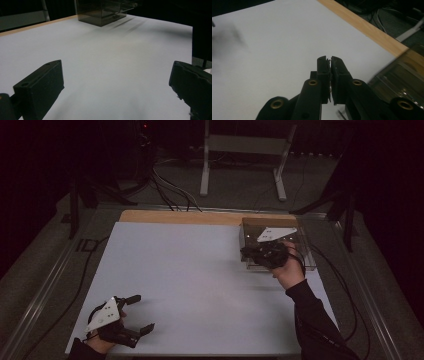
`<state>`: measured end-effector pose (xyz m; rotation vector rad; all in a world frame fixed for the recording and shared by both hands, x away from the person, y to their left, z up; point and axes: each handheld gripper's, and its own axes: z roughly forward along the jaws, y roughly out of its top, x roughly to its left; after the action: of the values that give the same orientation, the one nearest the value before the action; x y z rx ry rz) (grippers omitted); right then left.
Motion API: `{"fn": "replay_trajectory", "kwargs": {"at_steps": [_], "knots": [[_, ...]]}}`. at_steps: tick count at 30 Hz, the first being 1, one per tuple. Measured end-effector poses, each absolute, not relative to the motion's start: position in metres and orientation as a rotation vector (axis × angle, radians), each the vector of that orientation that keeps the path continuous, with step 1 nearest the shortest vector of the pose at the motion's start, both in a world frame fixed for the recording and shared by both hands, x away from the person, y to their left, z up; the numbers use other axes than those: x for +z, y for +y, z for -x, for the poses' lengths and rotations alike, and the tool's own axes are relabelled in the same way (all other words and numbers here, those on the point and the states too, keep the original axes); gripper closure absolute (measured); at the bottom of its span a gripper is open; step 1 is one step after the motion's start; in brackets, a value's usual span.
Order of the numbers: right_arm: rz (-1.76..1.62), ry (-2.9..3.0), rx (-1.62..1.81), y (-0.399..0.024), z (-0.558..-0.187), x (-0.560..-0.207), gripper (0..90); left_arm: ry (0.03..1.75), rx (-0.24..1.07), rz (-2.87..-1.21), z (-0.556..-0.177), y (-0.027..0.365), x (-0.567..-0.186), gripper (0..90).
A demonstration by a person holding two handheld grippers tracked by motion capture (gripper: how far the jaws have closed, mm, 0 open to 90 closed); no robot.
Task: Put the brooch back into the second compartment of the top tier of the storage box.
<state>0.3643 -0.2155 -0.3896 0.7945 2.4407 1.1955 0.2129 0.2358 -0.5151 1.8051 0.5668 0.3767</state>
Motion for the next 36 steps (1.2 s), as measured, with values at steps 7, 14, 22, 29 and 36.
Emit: {"fn": "replay_trajectory", "kwargs": {"at_steps": [7, 14, 22, 29, 36], "knots": [[-0.846, 2.394, 1.180, -0.238, -0.365, -0.384, 86.2, 0.568, 0.379, -1.802, -0.213, 0.236, -0.515, 0.6], [-0.899, 2.353, 1.169, -0.258, -0.366, -0.384, 86.2, 0.570, 0.380, -1.800, -0.213, 0.236, -0.514, 0.6], [-0.952, 2.303, 1.167, -0.277, -0.365, -0.381, 86.2, 0.565, 0.379, -1.804, -0.212, 0.235, -0.515, 0.6], [-0.985, 2.278, 1.148, -0.291, -0.365, -0.379, 86.2, 0.561, 0.384, -1.807, -0.212, 0.235, -0.514, 0.6], [-1.021, 2.264, 1.139, -0.301, -0.368, -0.383, 86.2, 0.566, 0.381, -1.805, -0.213, 0.235, -0.514, 0.6]]}}
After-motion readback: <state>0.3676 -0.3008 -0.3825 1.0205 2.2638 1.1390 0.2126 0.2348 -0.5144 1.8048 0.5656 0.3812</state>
